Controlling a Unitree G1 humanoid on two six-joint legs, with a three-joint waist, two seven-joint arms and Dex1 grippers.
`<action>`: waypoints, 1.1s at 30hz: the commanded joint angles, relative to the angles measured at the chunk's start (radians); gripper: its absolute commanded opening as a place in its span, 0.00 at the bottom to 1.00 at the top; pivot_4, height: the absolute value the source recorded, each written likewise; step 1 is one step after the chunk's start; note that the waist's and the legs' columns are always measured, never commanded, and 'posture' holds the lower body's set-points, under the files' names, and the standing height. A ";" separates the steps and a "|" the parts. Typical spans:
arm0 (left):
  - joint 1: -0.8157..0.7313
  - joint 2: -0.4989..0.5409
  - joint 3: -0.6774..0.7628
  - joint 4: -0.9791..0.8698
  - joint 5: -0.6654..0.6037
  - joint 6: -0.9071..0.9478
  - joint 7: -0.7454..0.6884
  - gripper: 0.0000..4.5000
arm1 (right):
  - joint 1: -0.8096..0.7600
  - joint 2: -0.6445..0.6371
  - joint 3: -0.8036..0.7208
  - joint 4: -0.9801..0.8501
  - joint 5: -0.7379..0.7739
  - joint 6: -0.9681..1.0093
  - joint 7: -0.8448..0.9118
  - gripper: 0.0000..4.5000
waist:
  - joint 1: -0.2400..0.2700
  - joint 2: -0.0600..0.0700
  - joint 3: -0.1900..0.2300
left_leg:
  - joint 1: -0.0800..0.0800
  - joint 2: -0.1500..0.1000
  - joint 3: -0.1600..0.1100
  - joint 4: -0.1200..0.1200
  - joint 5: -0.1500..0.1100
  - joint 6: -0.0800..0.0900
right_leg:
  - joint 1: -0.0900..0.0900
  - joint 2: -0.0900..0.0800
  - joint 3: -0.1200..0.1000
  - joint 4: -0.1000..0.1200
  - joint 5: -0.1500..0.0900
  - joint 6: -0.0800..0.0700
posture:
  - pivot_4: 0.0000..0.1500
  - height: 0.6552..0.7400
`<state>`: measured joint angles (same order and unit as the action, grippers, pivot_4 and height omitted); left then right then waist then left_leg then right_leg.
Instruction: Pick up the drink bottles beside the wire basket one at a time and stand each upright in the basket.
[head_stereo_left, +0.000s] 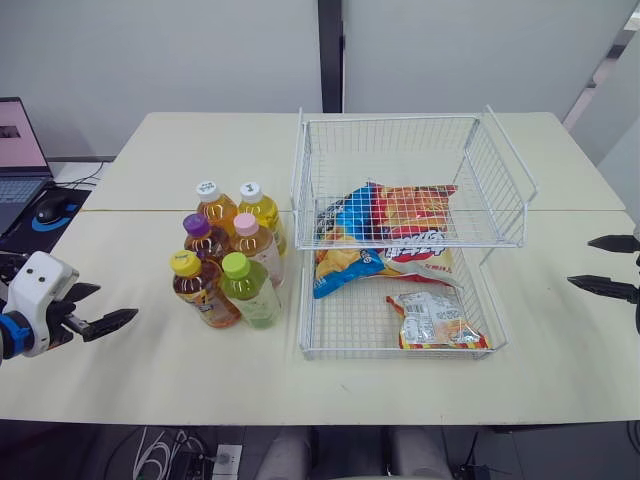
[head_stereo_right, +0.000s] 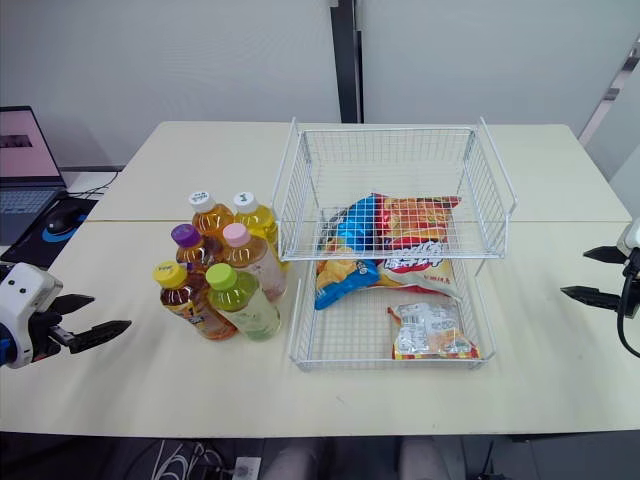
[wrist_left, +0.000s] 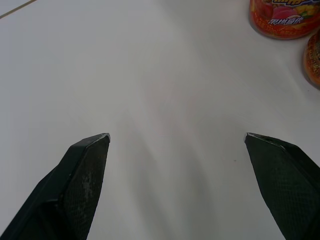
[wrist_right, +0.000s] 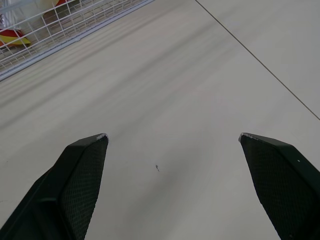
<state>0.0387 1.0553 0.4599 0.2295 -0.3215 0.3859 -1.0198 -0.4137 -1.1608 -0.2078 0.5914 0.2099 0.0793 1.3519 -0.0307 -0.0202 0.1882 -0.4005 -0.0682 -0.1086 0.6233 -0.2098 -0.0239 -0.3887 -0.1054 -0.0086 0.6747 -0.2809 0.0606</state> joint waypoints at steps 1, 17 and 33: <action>0.008 0.019 0.050 -0.025 -0.008 -0.008 0.000 0.99 | -0.018 -0.018 -0.024 -0.024 0.010 0.002 -0.013 1.00 | 0.000 0.000 0.000 | 0.000 0.000 0.000 0.000 0.000 0.000 | 0.000 0.000 0.000 0.000 0.000 0.000 | 1.00 1.00; -0.032 -0.023 0.176 0.015 -0.142 0.037 -0.014 0.99 | 0.008 -0.019 -0.083 0.029 0.027 -0.119 -0.095 1.00 | -0.001 0.000 0.000 | 0.000 0.000 0.001 0.000 0.000 0.000 | 0.000 0.000 0.000 0.000 0.000 0.000 | 1.00 1.00; -0.007 -0.026 0.202 0.004 -0.162 0.038 -0.037 0.99 | 0.032 -0.026 -0.128 0.100 0.052 -0.129 -0.089 1.00 | 0.000 0.000 0.000 | 0.000 0.001 0.001 0.000 0.000 0.000 | 0.000 0.000 0.000 0.000 0.000 -0.001 | 1.00 1.00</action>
<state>0.0350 1.0100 0.6286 0.2448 -0.4724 0.4334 -1.0508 -0.3830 -1.1625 -0.3002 0.6921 0.2567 -0.0278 1.2646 -0.0309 -0.0202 0.1882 -0.4005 -0.0670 -0.1077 0.6234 -0.2099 -0.0240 -0.3886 -0.1050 -0.0087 0.6743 -0.2807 0.0599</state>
